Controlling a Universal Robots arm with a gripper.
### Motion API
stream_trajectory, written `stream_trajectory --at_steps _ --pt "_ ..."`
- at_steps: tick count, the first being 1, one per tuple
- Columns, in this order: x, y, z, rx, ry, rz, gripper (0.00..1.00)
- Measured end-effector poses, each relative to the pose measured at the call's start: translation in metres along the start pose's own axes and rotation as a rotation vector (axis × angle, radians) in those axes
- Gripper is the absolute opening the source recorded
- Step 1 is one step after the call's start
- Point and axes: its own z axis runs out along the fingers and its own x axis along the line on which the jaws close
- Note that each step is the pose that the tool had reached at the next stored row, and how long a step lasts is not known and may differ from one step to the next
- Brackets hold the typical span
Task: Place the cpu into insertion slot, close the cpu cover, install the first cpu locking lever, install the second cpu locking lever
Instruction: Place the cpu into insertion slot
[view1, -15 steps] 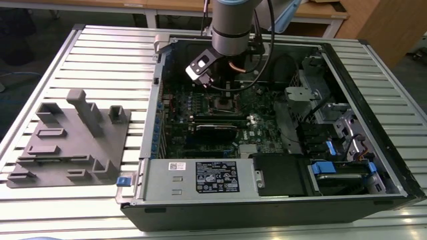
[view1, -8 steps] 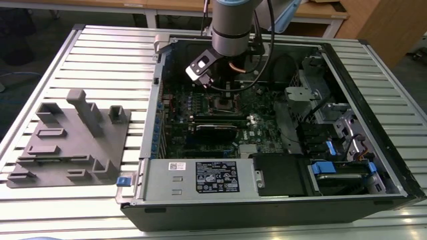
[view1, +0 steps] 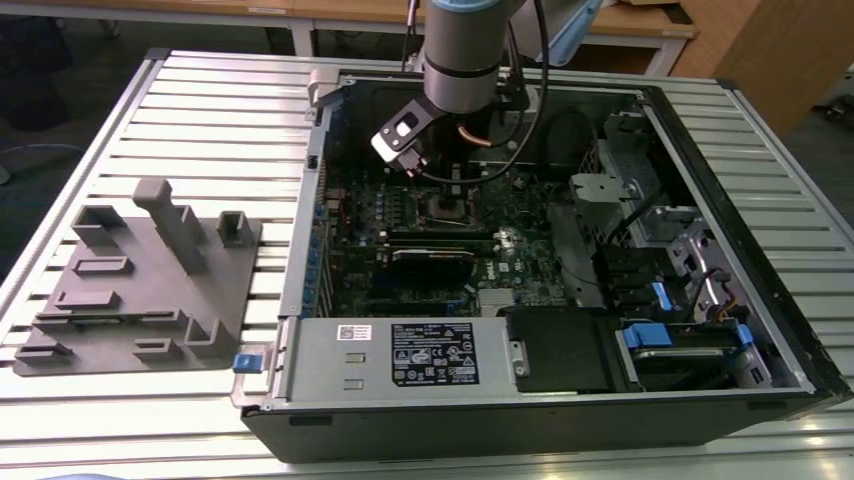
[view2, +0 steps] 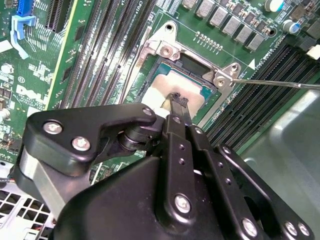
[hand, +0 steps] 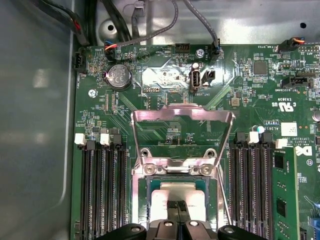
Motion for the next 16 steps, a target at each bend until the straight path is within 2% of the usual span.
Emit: stream_trajectory --at_steps 10,11,13,16 --pt "0.0002 0.0001 0.0004 -0.0007 0.0015 0.000 0.11" --pt "0.0005 0.0003 -0.0006 -0.0016 0.0032 0.000 0.11" --pt "0.0002 0.0004 -0.0062 -0.0003 0.0009 0.000 0.11" --pt "0.0003 0.0008 -0.0133 -0.0003 0.0009 0.000 0.11"
